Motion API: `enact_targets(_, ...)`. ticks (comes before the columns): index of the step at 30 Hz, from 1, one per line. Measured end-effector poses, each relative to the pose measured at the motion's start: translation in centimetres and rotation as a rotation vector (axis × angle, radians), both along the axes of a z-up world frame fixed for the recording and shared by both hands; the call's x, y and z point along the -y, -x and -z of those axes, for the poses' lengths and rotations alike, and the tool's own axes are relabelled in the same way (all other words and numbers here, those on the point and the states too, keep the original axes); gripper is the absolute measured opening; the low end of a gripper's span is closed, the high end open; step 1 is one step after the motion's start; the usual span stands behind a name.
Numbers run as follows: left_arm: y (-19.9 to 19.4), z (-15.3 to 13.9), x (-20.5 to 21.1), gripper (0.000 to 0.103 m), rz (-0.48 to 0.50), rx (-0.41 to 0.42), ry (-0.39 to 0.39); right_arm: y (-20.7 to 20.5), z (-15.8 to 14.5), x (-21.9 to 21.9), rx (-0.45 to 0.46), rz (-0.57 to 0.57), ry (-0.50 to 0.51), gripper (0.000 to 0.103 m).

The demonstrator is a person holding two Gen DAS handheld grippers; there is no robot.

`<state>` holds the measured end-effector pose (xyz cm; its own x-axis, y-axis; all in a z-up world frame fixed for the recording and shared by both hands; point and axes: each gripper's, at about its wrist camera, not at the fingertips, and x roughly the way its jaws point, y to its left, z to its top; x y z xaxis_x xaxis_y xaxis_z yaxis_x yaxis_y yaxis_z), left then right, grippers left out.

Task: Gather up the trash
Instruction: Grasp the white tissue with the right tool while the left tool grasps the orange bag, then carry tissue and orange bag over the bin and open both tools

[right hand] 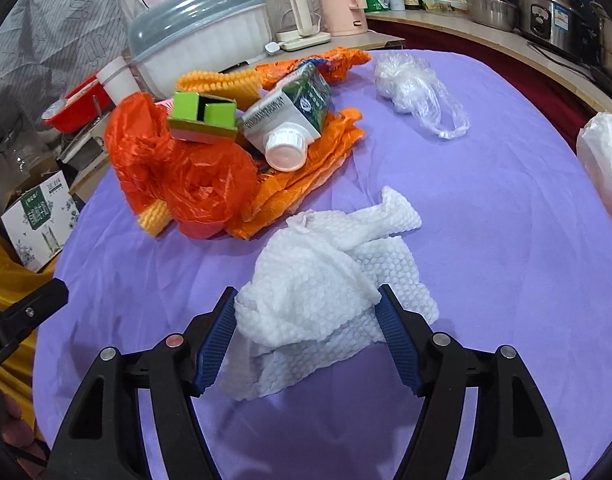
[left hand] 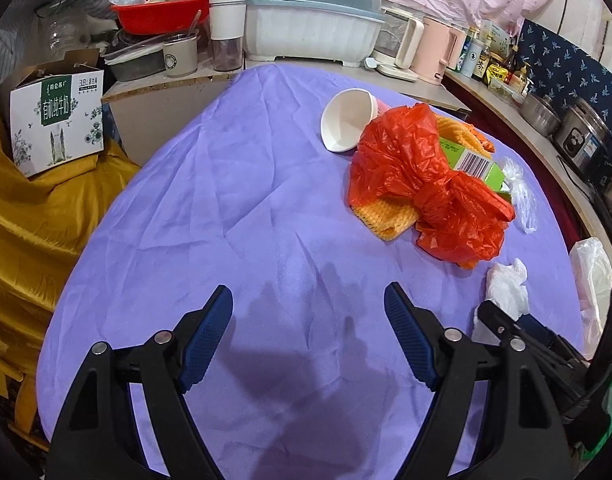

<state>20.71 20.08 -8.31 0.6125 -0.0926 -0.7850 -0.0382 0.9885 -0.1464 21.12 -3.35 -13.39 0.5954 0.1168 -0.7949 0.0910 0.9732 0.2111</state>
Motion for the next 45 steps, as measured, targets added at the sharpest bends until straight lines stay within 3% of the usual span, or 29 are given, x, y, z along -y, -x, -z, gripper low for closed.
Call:
enact_targets(5,-0.4,0.0,0.7,0.074,0.012,-0.003,0.027,0.0,0.0,-0.5,0.011,-0.009,0.050,0.065)
enact_targets(8,-0.7,-0.1,1.3,0.074,0.023,-0.001,0.039,0.1,0.0,-0.3,0.016,-0.006,0.064,0.058)
enact_targets(11,-0.8,-0.3,2.1,0.074,0.034,0.002,0.040,0.4,0.0,0.5,0.020,0.001,0.055,0.046)
enact_targets(16,-1.4,-0.5,3.8,0.075,0.059,0.007,0.043,0.9,0.1,2.4,0.014,0.028,0.014,0.014)
enact_targets(23,-2.5,-1.0,6.3,0.083,0.096,0.027,0.095,2.3,-0.4,5.1,0.021,0.077,-0.015,0.011)
enact_targets(31,-5.0,-1.0,8.6,0.082,0.094,0.038,0.142,2.7,-1.2,7.1,0.042,0.105,-0.053,0.011)
enact_targets(33,-5.4,-1.6,8.6,0.078,0.088,0.061,0.150,2.7,-1.2,7.6,0.041,0.113,-0.067,0.011)
enact_targets(36,-5.8,-2.0,8.6,0.064,0.096,0.075,0.139,2.6,-1.2,7.9,0.045,0.117,-0.080,0.011)
enact_targets(41,-6.0,-1.2,9.0,0.021,0.147,0.035,0.126,2.5,-1.3,7.9,0.051,0.113,-0.090,0.011)
enact_targets(43,-5.9,-0.8,9.2,0.009,0.152,0.028,0.116,2.6,-1.3,7.9,0.055,0.110,-0.091,0.011)
enact_targets(45,-5.5,-0.9,9.2,0.009,0.146,0.036,0.111,2.7,-1.5,7.9,0.058,0.108,-0.092,0.011)
